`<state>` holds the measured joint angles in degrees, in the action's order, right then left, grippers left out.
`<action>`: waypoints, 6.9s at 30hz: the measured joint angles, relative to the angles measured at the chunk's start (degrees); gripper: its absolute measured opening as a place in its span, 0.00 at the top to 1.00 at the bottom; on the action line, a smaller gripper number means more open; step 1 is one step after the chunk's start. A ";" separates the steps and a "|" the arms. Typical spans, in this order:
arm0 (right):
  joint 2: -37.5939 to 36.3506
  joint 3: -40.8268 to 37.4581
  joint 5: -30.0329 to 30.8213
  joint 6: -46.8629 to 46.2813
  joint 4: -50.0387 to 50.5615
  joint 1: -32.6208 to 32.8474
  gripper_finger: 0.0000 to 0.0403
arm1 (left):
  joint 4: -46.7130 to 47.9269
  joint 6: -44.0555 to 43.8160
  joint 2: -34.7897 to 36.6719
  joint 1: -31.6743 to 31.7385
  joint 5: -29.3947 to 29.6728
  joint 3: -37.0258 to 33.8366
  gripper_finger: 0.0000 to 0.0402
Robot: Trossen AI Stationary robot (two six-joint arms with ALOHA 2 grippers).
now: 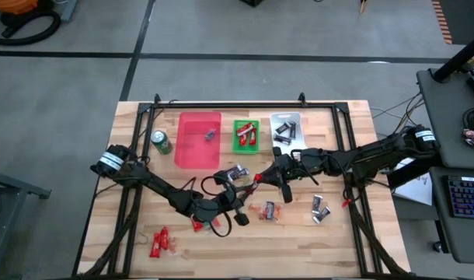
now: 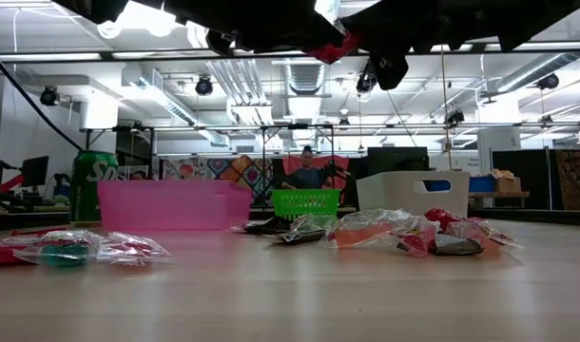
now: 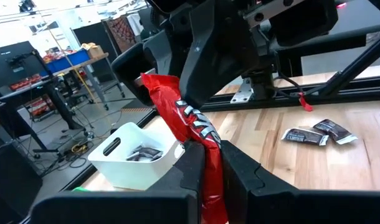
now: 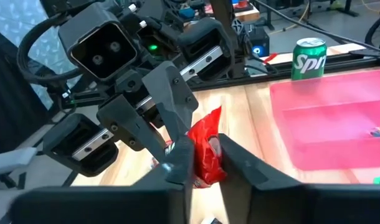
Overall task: Sort candy
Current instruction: Put the red chocolate into the green bin
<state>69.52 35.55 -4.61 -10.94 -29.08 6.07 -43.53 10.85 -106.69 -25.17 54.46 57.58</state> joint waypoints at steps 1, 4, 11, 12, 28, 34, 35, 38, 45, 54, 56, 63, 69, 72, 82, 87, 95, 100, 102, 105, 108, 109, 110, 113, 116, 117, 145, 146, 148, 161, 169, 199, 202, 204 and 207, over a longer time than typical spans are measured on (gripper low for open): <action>0.00 0.00 -0.08 0.33 0.00 0.00 0.93 | 0.00 -0.01 0.00 -0.02 -0.01 0.00 0.97; 0.00 0.02 -0.01 0.76 0.02 0.00 0.95 | 0.00 -1.23 0.00 0.00 0.16 0.02 0.97; 0.00 0.04 -0.13 0.55 0.09 0.02 0.95 | 0.68 -2.13 0.00 -0.40 1.25 0.00 0.86; 0.00 0.04 -0.10 0.59 0.12 -0.07 0.95 | 1.06 -2.49 0.00 -0.49 1.92 0.00 0.84; 0.00 0.04 21.16 -3.34 4.50 -8.59 0.96 | 11.30 -8.46 4.83 -1.33 9.52 -0.09 0.68; 0.00 0.04 21.16 -5.68 6.60 -12.38 0.96 | 19.14 -11.06 11.31 -1.88 9.48 -1.60 0.70; 0.00 0.04 21.18 -5.68 6.49 -12.65 0.96 | 20.30 -11.73 12.32 -1.91 9.48 -2.11 0.70; 0.00 0.04 21.14 -5.66 6.50 -13.22 0.96 | 21.11 -13.08 15.77 -2.23 9.46 -4.78 0.71; 0.00 0.04 21.14 -4.83 6.10 -14.42 0.96 | 20.82 -16.26 25.54 -3.28 9.48 -12.98 0.71; 4.04 0.77 21.14 -4.74 4.87 -16.20 0.96 | 20.02 -17.38 35.56 -3.04 9.61 -20.42 0.71; 6.84 1.10 21.16 -4.74 2.81 -16.50 0.96 | 19.97 -17.11 36.72 -2.73 9.64 -21.62 0.71; 18.00 7.97 21.10 -2.63 1.10 -19.61 0.96 | 20.26 -16.96 37.66 -2.34 10.60 -23.02 0.71; 26.33 16.28 20.50 -0.93 11.04 -22.09 0.95 | 20.59 -16.97 37.69 -2.69 10.97 -23.50 0.71; 29.13 20.12 20.60 -0.35 17.07 -22.31 0.91 | 21.29 -17.76 37.51 -3.10 11.01 -23.54 0.71; 30.36 25.38 24.85 -0.99 27.73 -22.31 0.71 | 26.14 -25.51 37.48 -4.61 10.97 -23.56 0.71; 29.12 27.77 25.70 -0.91 30.02 -22.54 0.63 | 27.18 -28.25 37.48 -5.37 10.11 -23.56 0.71; 28.92 34.99 25.58 1.69 40.37 -22.45 0.57 | 27.75 -31.37 37.48 -6.14 2.00 -23.56 0.71; 28.27 38.62 22.68 3.11 46.71 -21.31 0.58 | 31.19 -36.34 37.46 -6.27 -8.16 -23.56 0.71; 28.09 39.85 19.50 3.60 48.72 -20.76 0.58 | 33.69 -39.82 37.46 -6.27 -12.41 -23.56 0.71; 27.98 41.46 14.24 4.42 51.17 -19.71 0.59 | 37.69 -46.65 37.46 -6.27 -18.45 -23.56 0.71; 27.50 42.51 10.88 4.98 52.59 -18.25 0.60 | 41.19 -54.39 37.46 -6.28 -26.05 -23.56 0.71; 27.24 42.70 10.50 5.13 52.70 -17.65 0.61 | 41.85 -56.84 37.46 -6.29 -28.68 -23.56 0.71; 27.03 42.77 10.51 5.42 52.83 -17.08 0.61 | 42.34 -59.59 37.44 -6.29 -31.64 -23.56 0.71; 26.38 42.80 10.37 5.90 52.89 -15.50 0.61 | 43.45 -67.63 37.35 -6.77 -38.71 -23.56 0.71; 25.90 42.82 10.48 6.48 52.86 -14.19 0.61 | 45.39 -75.92 37.35 -8.24 -43.56 -23.54 0.71; 25.81 42.82 10.54 6.57 52.87 -13.86 0.61 | 46.18 -78.58 37.34 -8.88 -44.80 -23.54 0.71; 25.75 42.82 10.60 7.17 51.06 -12.20 0.62 | 103.19 -120.34 29.45 -23.43 -54.96 3.36 0.72; 25.75 42.82 10.58 7.27 51.08 -12.18 0.62 | 104.98 -120.05 28.03 -23.55 -54.97 4.79 0.72; 25.75 42.82 10.60 7.64 51.08 -12.00 0.61 | 105.54 -119.86 25.52 -23.90 -54.97 6.65 0.72; 25.79 42.80 10.56 8.59 51.12 -10.95 0.62 | 105.60 -122.37 12.09 -24.02 -58.40 5.51 0.72; 25.79 42.80 10.54 8.46 51.12 -10.30 0.62 | 104.37 -122.66 8.56 -24.02 -56.76 3.42 0.72; 18.59 41.94 10.56 8.70 54.59 -7.54 0.68 | 102.74 -112.76 15.00 -23.53 -20.30 2.91 0.99; 16.19 39.66 10.55 9.30 53.51 -5.89 0.68 | 96.91 -100.36 19.17 -22.98 -5.39 3.67 1.00; 15.09 37.45 10.54 9.27 52.22 -4.59 0.68 | 91.15 -88.61 21.56 -22.43 1.57 3.67 1.00; 14.03 32.39 10.41 8.82 45.97 -2.16 0.67 | 81.30 -69.64 24.59 -21.62 6.75 3.67 1.00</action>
<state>83.55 67.94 5.80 -2.12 16.89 3.91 37.77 -58.79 -82.10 -46.78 61.21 61.25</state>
